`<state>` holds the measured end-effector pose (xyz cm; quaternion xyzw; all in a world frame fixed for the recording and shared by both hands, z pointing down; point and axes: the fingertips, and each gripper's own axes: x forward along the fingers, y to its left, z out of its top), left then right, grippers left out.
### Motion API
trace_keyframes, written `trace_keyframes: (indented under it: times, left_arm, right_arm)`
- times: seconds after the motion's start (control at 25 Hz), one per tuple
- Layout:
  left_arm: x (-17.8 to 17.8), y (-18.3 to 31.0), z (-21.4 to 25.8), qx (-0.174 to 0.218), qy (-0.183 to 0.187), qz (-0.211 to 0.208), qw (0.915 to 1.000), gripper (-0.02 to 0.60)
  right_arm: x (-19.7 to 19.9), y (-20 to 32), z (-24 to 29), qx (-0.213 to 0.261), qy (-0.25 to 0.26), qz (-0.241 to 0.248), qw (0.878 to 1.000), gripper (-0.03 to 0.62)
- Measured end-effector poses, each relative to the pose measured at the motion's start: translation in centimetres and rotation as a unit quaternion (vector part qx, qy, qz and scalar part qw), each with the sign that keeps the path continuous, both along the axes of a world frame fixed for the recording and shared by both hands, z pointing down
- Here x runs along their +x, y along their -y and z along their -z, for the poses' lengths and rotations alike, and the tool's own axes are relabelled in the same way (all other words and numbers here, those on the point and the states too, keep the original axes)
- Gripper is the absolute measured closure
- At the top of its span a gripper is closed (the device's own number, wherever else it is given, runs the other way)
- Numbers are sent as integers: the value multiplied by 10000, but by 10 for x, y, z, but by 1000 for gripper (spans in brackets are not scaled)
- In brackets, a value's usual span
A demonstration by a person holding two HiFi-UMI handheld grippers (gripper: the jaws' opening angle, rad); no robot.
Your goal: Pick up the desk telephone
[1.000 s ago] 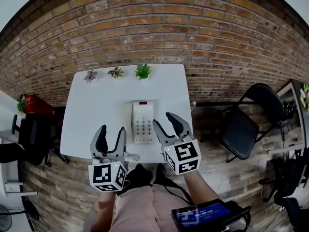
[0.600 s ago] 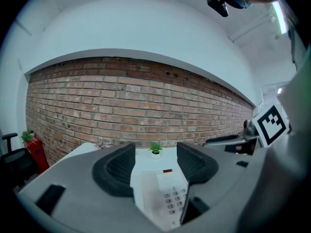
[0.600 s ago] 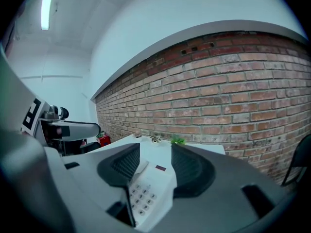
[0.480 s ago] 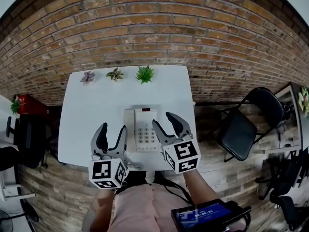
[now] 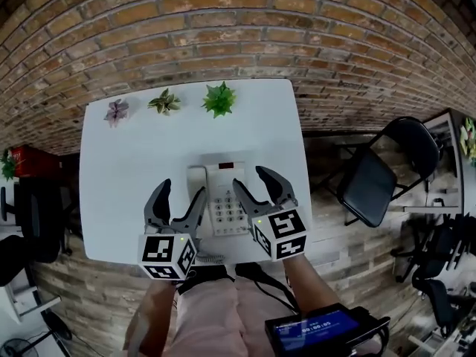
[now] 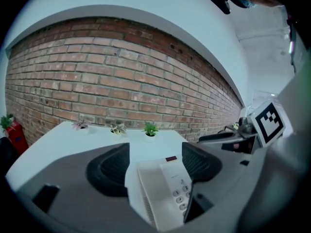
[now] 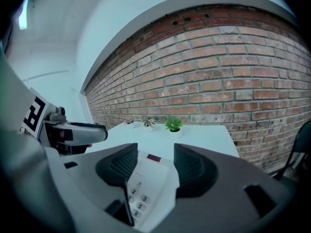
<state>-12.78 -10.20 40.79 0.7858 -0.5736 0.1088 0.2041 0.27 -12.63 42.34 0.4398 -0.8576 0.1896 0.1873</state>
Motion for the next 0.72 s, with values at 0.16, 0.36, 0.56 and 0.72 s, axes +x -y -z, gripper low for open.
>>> trace_keyframes:
  times: [0.16,0.36,0.56,0.72]
  left_arm:
    - [5,13,-39,-422,-139,-303,9986,212]
    - [8,20,-76,-1049,-867,-357,9900,200]
    - [7,24,-97,-1351,-1140,-397,9835,189]
    - [11,26,-105,-1516,-1535,-422,9755,176]
  right_arm:
    - [-7,11,-33,-321,-74,28,9995,335]
    - [-14,9,-72,-902,-21,142,9958,276]
    - [-17,3,-97,-1364,117,186,9904,230]
    - [-20,3,-105,-1583,247,227,9868,221]
